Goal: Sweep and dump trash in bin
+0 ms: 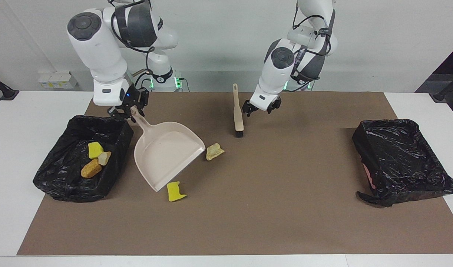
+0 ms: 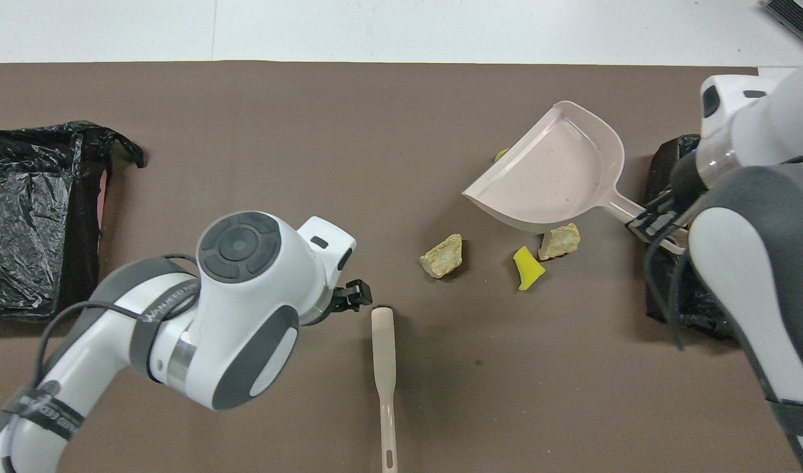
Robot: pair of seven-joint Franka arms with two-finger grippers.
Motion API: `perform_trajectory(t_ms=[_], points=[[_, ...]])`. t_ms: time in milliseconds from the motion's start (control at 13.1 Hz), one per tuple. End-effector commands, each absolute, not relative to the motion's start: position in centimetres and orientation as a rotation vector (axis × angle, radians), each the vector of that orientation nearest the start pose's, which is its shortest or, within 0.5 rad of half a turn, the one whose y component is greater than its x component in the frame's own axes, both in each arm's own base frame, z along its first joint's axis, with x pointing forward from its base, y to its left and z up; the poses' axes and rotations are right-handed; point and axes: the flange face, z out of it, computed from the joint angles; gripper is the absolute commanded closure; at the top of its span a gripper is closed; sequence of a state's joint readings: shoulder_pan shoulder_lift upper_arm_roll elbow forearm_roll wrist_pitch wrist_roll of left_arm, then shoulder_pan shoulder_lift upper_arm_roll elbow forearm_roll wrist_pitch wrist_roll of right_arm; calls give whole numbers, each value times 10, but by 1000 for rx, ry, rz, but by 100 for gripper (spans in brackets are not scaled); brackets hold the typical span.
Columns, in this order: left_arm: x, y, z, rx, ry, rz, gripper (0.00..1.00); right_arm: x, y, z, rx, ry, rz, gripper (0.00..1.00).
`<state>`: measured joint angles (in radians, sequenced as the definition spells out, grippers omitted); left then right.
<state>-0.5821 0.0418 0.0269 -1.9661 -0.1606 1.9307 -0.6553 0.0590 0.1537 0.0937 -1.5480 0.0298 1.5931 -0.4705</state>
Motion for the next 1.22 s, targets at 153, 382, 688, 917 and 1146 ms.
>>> perform_trajectory(t_ms=[153,382,688,917,1146], points=[[543,-222,478,-3234,-172,142,0,619,180,498,-2971,-329,42,100],[556,-185,491,-3248,-23,139,0,623,250,453,-2961,-126,6,100],[557,-177,490,-3233,177,135,0,619,330,394,-2939,123,-45,100],[557,-176,490,-3225,182,134,0,613,365,368,-2910,230,-92,100],[559,-177,491,-3231,186,101,0,615,371,359,-2901,231,-115,1]])
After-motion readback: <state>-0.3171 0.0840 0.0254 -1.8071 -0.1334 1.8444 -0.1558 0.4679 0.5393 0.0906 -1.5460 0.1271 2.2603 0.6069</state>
